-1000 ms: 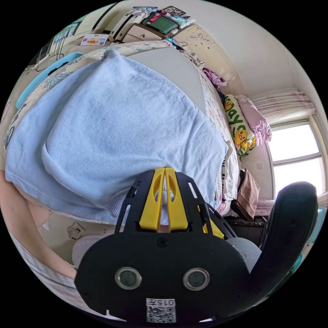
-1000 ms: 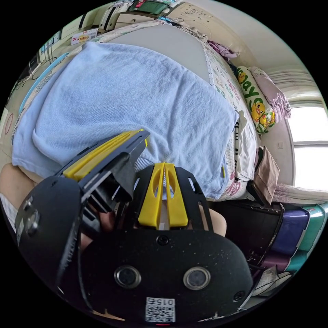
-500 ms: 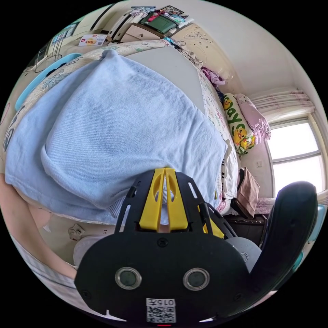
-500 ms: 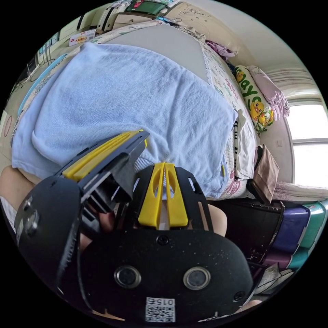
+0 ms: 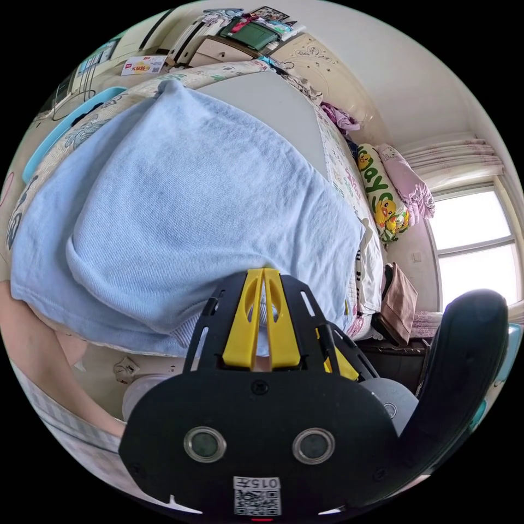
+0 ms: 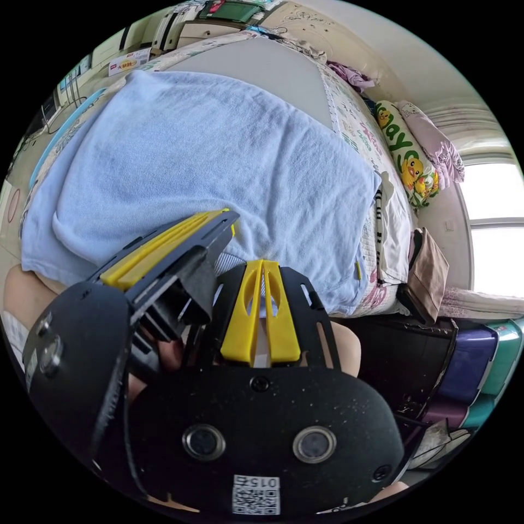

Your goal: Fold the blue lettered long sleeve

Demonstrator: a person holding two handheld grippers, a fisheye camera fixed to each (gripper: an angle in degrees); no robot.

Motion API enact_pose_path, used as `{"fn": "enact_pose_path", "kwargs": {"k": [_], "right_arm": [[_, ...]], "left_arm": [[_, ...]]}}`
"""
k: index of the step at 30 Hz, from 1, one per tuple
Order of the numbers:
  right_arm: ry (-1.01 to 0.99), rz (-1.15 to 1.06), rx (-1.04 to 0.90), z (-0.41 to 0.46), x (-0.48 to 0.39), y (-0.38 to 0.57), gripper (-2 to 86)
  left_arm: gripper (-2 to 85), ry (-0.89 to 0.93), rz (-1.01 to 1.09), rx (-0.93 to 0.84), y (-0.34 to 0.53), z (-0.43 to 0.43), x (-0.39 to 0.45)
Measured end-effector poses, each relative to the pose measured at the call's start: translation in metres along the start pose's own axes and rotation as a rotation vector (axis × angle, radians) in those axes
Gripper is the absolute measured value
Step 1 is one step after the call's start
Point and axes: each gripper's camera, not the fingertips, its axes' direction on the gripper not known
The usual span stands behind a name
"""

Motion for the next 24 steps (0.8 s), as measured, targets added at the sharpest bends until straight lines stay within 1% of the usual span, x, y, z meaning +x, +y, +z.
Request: {"fn": "enact_pose_path", "kwargs": {"k": [8, 15, 24], "right_arm": [[-0.012, -0.028, -0.015, 0.011, -0.007, -0.001, -0.5], [-0.039, -0.014, -0.002, 0.023, -0.014, 0.004, -0.6], [-0.005, -0.048, -0.008, 0.043, -0.043, 0.012, -0.5]], "left_arm": [[-0.8, -0.010, -0.022, -0.007, -0.005, 0.000, 0.002], [-0.8, -0.035, -0.001, -0.009, -0.008, -0.002, 0.007], [-0.8, 0.000, -0.022, -0.012, -0.009, -0.006, 0.001]]}}
